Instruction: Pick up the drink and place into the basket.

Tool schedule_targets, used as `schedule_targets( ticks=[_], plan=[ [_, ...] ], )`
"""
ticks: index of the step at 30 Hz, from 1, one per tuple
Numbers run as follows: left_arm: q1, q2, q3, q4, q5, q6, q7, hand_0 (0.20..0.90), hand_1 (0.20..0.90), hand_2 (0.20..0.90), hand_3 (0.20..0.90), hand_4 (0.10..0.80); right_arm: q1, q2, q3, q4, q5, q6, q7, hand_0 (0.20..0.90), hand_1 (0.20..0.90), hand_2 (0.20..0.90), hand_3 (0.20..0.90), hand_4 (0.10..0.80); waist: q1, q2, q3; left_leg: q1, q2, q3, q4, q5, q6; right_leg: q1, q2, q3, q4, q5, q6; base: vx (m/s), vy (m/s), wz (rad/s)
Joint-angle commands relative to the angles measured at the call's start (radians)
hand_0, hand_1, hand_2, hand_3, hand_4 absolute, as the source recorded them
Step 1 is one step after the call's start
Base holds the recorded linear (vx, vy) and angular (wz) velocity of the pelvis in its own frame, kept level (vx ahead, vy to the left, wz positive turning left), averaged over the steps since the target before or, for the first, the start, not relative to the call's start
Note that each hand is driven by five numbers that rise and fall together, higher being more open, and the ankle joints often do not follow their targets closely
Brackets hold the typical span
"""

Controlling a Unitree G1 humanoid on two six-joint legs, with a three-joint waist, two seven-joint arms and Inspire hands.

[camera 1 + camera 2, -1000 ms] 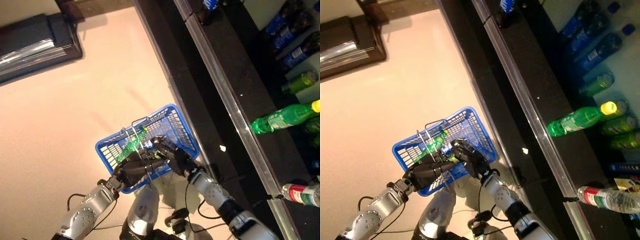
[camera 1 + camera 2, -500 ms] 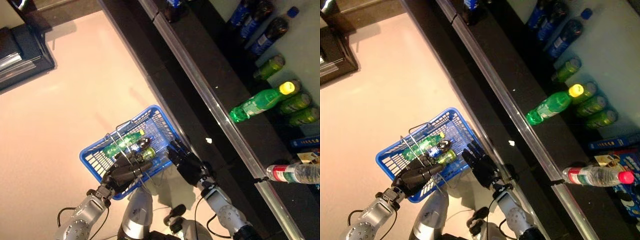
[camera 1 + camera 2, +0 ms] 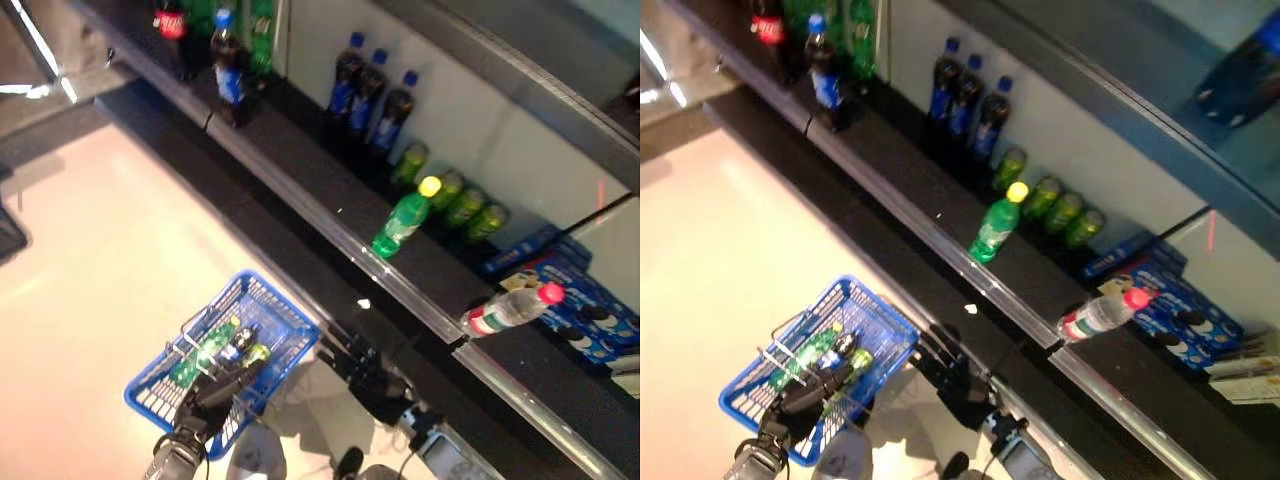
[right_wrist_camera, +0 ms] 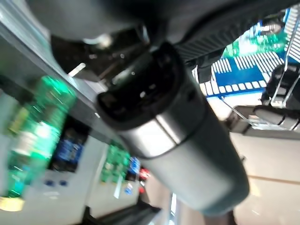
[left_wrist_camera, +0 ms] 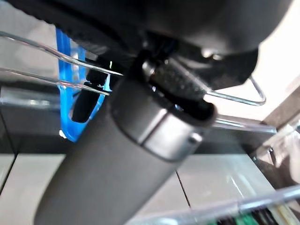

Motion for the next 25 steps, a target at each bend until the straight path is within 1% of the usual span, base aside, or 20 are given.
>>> schedule_targets(
  ticks=[1, 3, 4, 5, 8, 9, 10, 12, 14, 16, 21, 23, 25],
  plan=[
    [-0.023, -0.058, -0.035, -0.143, 0.088, -0.174, -0.099, 0.3, 0.3, 0.3, 0.2, 0.1, 0.024, -0.041, -0.045, 0.041, -0.044, -0.011, 0.045, 0.9, 0.9, 0.9, 0.9, 0.8, -0.02, 0.119, -0.135, 0.096, 0.049, 0.125, -0.002, -0.077, -0.003, -0.057, 0.01, 0.048, -0.053, 0.135, 0.015, 0.003, 0.014, -0.06],
    [-0.045, -0.075, -0.018, -0.034, 0.096, -0.173, -0.087, 0.3, 0.3, 0.3, 0.2, 0.1, 0.018, -0.031, -0.074, 0.14, -0.128, -0.02, 0.024, 0.9, 0.9, 0.9, 0.9, 0.8, -0.04, 0.123, -0.145, 0.11, 0.054, 0.15, -0.002, -0.081, -0.005, -0.052, 0.008, 0.058, -0.059, 0.138, 0.014, 0.005, 0.014, -0.17],
    [-0.051, -0.078, -0.016, -0.018, 0.098, -0.167, -0.078, 0.3, 0.3, 0.3, 0.2, 0.1, 0.015, -0.029, -0.079, 0.155, -0.145, -0.017, 0.004, 0.9, 0.9, 0.9, 0.9, 0.8, -0.044, 0.124, -0.146, 0.113, 0.055, 0.155, -0.002, -0.081, -0.005, -0.05, 0.008, 0.06, -0.06, 0.139, 0.013, 0.006, 0.016, -0.25],
    [-0.071, -0.093, -0.004, 0.064, 0.126, -0.176, -0.066, 0.3, 0.3, 0.3, 0.2, 0.1, 0.004, -0.026, -0.091, 0.232, -0.218, -0.013, -0.025, 0.9, 0.9, 0.9, 0.9, 0.8, -0.057, 0.127, -0.153, 0.12, 0.059, 0.173, -0.002, -0.084, -0.007, -0.047, 0.006, 0.064, -0.065, 0.14, 0.013, 0.005, 0.012, -0.19],
    [-0.116, -0.124, 0.014, 0.25, 0.159, -0.194, -0.047, 0.3, 0.3, 0.3, 0.2, 0.1, -0.033, -0.022, -0.101, 0.428, -0.35, -0.057, -0.094, 0.9, 0.9, 0.9, 0.9, 0.8, -0.072, 0.134, -0.163, 0.132, 0.062, 0.196, -0.002, -0.088, -0.009, -0.042, 0.003, 0.073, -0.068, 0.141, 0.012, 0.015, 0.018, -0.17],
    [-0.13, -0.133, 0.021, 0.302, 0.17, -0.198, -0.037, 0.3, 0.3, 0.3, 0.2, 0.1, -0.044, -0.019, -0.105, 0.488, -0.382, -0.069, -0.127, 0.9, 0.9, 0.9, 0.9, 0.8, -0.076, 0.136, -0.166, 0.134, 0.062, 0.202, -0.002, -0.09, -0.01, -0.041, 0.002, 0.075, -0.067, 0.14, 0.011, 0.018, 0.019, -0.24],
    [-0.147, -0.147, 0.031, 0.362, 0.168, -0.193, -0.022, 0.3, 0.3, 0.3, 0.2, 0.1, -0.057, -0.016, -0.112, 0.545, -0.413, -0.056, -0.176, 0.9, 0.9, 0.9, 0.9, 0.8, -0.08, 0.139, -0.171, 0.136, 0.063, 0.209, -0.002, -0.091, -0.011, -0.039, 0.001, 0.075, -0.067, 0.139, 0.01, 0.015, 0.015, -0.17],
    [-0.175, -0.164, 0.051, 0.455, 0.18, -0.2, -0.008, 0.3, 0.3, 0.3, 0.2, 0.1, -0.074, -0.006, -0.134, 0.638, -0.427, -0.057, -0.207, 0.9, 0.9, 0.9, 0.9, 0.8, -0.086, 0.145, -0.176, 0.137, 0.064, 0.216, -0.002, -0.094, -0.012, -0.035, -0.001, 0.075, -0.068, 0.137, 0.008, 0.01, 0.013, -0.13],
    [-0.188, -0.174, 0.065, 0.516, 0.181, -0.209, -0.004, 0.3, 0.3, 0.3, 0.2, 0.1, -0.081, 0.006, -0.159, 0.689, -0.429, -0.068, -0.234, 0.9, 0.9, 0.9, 0.9, 0.8, -0.091, 0.149, -0.181, 0.135, 0.063, 0.219, -0.002, -0.096, -0.013, -0.036, -0.002, 0.076, -0.069, 0.136, 0.007, 0.007, 0.008, -0.11],
    [-0.2, -0.184, 0.085, 0.573, 0.173, -0.215, 0.004, 0.3, 0.3, 0.3, 0.2, 0.1, -0.083, 0.017, -0.185, 0.737, -0.474, -0.095, -0.269, 0.9, 0.9, 0.9, 0.9, 0.8, -0.1, 0.153, -0.186, 0.137, 0.062, 0.226, -0.002, -0.097, -0.013, -0.036, -0.003, 0.078, -0.067, 0.133, 0.005, 0.006, 0.006, -0.02],
    [-0.216, -0.195, 0.104, 0.637, 0.167, -0.213, 0.045, 0.3, 0.3, 0.3, 0.2, 0.1, -0.092, 0.014, -0.185, 0.792, -0.613, -0.125, -0.344, 0.9, 0.9, 0.9, 0.9, 0.8, -0.109, 0.159, -0.192, 0.14, 0.062, 0.237, -0.002, -0.1, -0.012, -0.04, -0.005, 0.081, -0.06, 0.125, 0.0, 0.005, 0.006, -0.08],
    [-0.219, -0.198, 0.109, 0.655, 0.153, -0.212, 0.049, 0.3, 0.3, 0.3, 0.2, 0.1, -0.094, 0.013, -0.182, 0.8, -0.619, -0.134, -0.35, 0.9, 0.9, 0.9, 0.9, 0.8, -0.11, 0.161, -0.193, 0.14, 0.062, 0.238, -0.002, -0.1, -0.012, -0.042, -0.006, 0.084, -0.058, 0.123, -0.001, 0.006, 0.005, -0.11],
    [-0.224, -0.204, 0.124, 0.666, 0.091, -0.222, 0.063, 0.3, 0.3, 0.3, 0.2, 0.1, -0.098, 0.015, -0.182, 0.803, -0.632, -0.153, -0.362, 0.9, 0.9, 0.9, 0.9, 0.8, -0.111, 0.162, -0.195, 0.137, 0.061, 0.238, -0.002, -0.1, -0.012, -0.044, -0.006, 0.087, -0.056, 0.122, -0.003, 0.004, 0.0, -0.02]
  ],
)
